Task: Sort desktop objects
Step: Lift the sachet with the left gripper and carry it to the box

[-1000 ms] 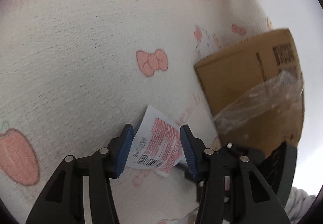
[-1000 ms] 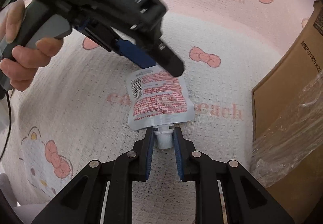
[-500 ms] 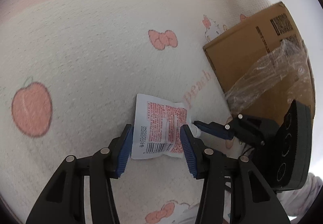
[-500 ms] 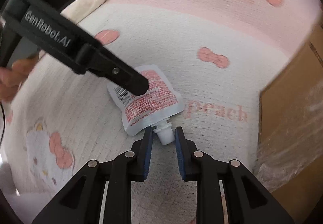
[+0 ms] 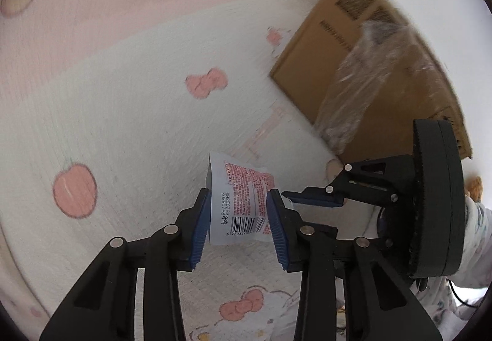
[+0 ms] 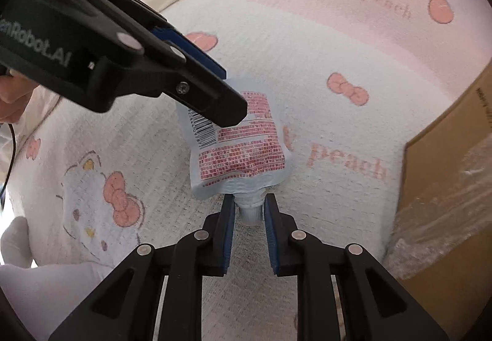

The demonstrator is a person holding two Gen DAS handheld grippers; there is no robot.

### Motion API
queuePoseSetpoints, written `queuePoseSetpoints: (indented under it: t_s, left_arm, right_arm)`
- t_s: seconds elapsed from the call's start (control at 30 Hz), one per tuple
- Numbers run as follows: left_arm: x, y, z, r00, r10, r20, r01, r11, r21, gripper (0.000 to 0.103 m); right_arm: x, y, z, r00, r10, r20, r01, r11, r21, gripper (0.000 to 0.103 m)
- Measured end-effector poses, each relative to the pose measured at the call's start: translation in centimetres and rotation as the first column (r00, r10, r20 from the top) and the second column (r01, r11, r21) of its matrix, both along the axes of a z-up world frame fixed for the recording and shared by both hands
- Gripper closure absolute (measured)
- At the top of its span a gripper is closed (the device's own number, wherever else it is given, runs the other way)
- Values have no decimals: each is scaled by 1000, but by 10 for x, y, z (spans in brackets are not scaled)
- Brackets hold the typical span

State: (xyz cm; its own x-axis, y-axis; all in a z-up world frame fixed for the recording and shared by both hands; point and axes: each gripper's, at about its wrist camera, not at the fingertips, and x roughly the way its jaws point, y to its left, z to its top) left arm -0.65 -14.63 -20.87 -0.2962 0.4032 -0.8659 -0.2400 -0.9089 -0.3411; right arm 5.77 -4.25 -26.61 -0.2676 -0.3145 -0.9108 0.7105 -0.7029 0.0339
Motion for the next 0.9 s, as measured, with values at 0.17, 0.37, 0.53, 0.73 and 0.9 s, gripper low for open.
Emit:
queuePoseSetpoints:
  t_s: [0.17,0.37,0.53,0.73,0.9]
  left_arm:
    - [5,3,26,998,-17,-63,17,1000,-7,68]
    - [14,9,62,991,-48,-127,44,998,-33,69]
    - [23,14,89,979,-68,-195,54,996,-77,69]
    - [27,10,121,965,-40,-260,28,998,-48,69]
    - [26,18,143,947,-43,-319,26,998,-59,71]
  right_arm:
    - [24,5,25,998,-36,-45,36,999,12,87]
    - [30,31,54,995,-57,-88,60,998,29,87]
    - [39,52,96,985,-63,-158,66,998,15,87]
    - [30,50,126,967,-32,-254,43,998,37,87]
    - [2,51,145,949,-26,-316,48,997,61,87]
